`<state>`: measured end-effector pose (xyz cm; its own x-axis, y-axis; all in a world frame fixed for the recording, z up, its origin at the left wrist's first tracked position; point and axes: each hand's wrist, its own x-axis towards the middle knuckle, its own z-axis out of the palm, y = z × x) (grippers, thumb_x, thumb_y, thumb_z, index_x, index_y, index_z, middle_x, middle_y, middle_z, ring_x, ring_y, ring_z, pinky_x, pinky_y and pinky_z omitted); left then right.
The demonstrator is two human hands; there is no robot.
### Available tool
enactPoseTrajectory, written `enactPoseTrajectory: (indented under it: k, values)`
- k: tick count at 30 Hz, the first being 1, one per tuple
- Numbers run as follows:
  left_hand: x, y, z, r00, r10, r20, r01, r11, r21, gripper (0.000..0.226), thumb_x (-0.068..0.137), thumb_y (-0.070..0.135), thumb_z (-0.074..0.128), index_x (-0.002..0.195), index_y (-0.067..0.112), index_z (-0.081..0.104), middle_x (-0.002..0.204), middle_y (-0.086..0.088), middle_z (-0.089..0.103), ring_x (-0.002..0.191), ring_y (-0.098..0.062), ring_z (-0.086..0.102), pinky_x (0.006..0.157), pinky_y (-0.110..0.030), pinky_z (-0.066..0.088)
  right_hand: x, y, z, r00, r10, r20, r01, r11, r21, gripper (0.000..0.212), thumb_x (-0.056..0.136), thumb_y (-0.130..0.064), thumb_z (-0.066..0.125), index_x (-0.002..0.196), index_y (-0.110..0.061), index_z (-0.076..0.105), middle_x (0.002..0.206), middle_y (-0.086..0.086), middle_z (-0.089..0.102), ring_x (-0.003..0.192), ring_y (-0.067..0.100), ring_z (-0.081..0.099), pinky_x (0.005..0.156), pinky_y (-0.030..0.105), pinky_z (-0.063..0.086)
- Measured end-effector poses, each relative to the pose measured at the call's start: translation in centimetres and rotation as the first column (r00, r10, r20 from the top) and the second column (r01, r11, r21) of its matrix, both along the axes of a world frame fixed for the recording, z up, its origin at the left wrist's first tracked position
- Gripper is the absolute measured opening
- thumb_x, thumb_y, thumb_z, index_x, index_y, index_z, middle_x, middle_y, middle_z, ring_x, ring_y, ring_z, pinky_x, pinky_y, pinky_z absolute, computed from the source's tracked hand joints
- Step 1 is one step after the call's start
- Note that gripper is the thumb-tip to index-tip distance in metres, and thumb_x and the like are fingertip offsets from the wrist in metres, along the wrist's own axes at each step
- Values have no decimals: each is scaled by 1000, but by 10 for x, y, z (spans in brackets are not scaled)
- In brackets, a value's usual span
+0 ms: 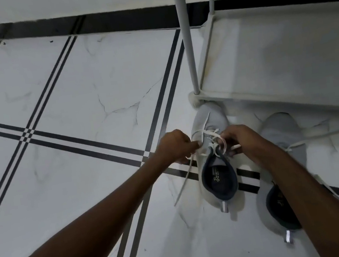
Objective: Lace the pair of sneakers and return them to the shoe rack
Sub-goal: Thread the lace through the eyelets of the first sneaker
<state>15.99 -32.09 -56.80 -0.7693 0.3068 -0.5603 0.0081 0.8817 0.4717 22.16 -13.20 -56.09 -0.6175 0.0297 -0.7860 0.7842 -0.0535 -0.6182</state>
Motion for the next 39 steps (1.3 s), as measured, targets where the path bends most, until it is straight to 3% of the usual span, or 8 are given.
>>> enactPoseTrajectory:
  k: [3,7,11,14,19,29,33,39]
  values:
    - [16,5,3,996,-78,-35,83,985,153,21,82,36,78,92,17,75,92,1,76,72,-16,73,70,-28,58,0,2,15,966,-180,-184,178,984,-28,20,87,-7,49,70,-9,60,67,3,62,67,19,55,66,31,45]
    - [23,15,6,944,-262,-198,282,956,78,33,72,31,85,103,26,74,107,3,70,88,-15,66,77,-33,53,6,12,10,874,-452,-180,475,871,121,17,77,-11,55,63,-5,62,72,14,69,69,27,62,69,39,54]
    - [17,17,6,957,-258,-132,265,964,35,27,72,30,86,94,24,71,71,10,70,73,-10,70,70,-22,50,29,9,4,947,-266,-178,320,762,563,25,74,-24,54,87,-4,62,91,14,66,86,33,63,70,38,49]
    - [13,14,8,966,-238,-96,245,968,63,25,70,28,87,89,24,71,60,16,64,71,-7,71,60,-5,38,46,-13,4,948,43,-317,247,528,812,43,85,-7,62,128,-6,58,123,16,64,111,37,59,87,41,50]
    - [14,12,8,961,-255,-103,260,965,32,18,75,23,84,90,18,75,71,8,70,71,-8,68,56,-5,36,57,-27,-11,924,301,-236,-15,645,764,30,84,-1,63,101,-23,73,101,0,74,95,24,68,78,31,54]
    - [23,-15,-3,918,-329,-222,313,944,-105,13,80,-1,66,81,10,72,86,-5,72,81,-22,68,68,-32,51,64,-1,-34,926,161,-342,160,651,742,22,72,2,70,64,-19,68,64,-3,69,60,8,59,54,23,46]
    - [29,-20,-4,899,-368,-239,328,925,-192,19,78,-3,60,82,12,70,88,-4,66,80,-22,63,58,-26,32,60,-2,-36,941,174,-289,124,617,777,23,75,2,68,64,-19,68,64,-1,69,64,20,64,57,36,54]
    - [32,-24,1,895,-181,-409,82,965,-249,21,91,33,67,90,13,71,84,-1,66,78,-19,64,64,-31,49,65,-11,-30,955,69,-287,193,591,783,22,85,-11,69,104,-21,69,101,5,72,89,29,67,75,38,54]
